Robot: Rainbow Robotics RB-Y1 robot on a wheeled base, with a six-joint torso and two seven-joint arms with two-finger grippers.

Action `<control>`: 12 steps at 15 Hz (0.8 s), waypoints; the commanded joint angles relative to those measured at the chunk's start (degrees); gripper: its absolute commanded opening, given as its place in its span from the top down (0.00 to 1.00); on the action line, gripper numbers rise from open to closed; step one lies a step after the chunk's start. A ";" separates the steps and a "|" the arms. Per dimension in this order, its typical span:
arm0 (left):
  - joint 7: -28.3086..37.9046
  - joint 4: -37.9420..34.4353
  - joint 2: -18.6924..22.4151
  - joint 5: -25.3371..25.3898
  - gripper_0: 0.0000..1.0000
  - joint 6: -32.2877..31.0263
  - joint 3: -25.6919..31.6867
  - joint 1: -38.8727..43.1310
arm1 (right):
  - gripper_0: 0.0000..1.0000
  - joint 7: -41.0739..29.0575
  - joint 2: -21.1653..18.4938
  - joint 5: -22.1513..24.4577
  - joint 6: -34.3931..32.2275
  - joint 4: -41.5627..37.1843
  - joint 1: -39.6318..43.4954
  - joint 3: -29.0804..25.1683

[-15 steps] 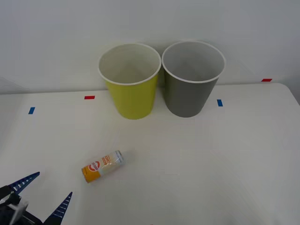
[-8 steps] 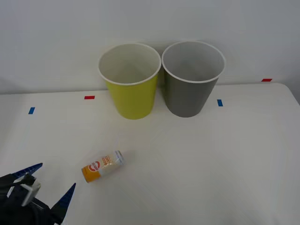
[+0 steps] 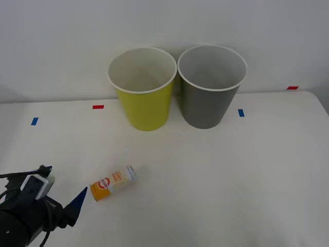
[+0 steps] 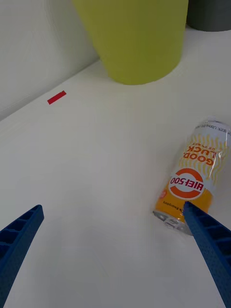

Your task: Put cans in the gray bin and PET bottles in the light green bin.

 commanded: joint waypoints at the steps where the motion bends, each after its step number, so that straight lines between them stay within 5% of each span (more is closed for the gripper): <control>1: -0.88 -0.02 0.21 4.44 0.00 3.62 0.34 -3.56 | 0.00 0.00 0.00 0.00 0.00 0.00 0.00 0.00; 3: -1.14 -0.02 2.32 6.02 0.00 3.62 0.96 -4.35 | 0.00 0.00 0.00 0.00 0.00 0.00 0.00 0.00; 7: -2.02 -0.20 9.53 18.50 0.00 4.76 0.96 -8.39 | 0.00 0.00 0.00 0.00 0.00 0.00 0.00 0.00; 12: -16.44 -0.46 11.02 35.38 0.00 16.36 0.96 -18.59 | 0.00 0.00 0.00 0.00 0.00 0.00 0.00 0.00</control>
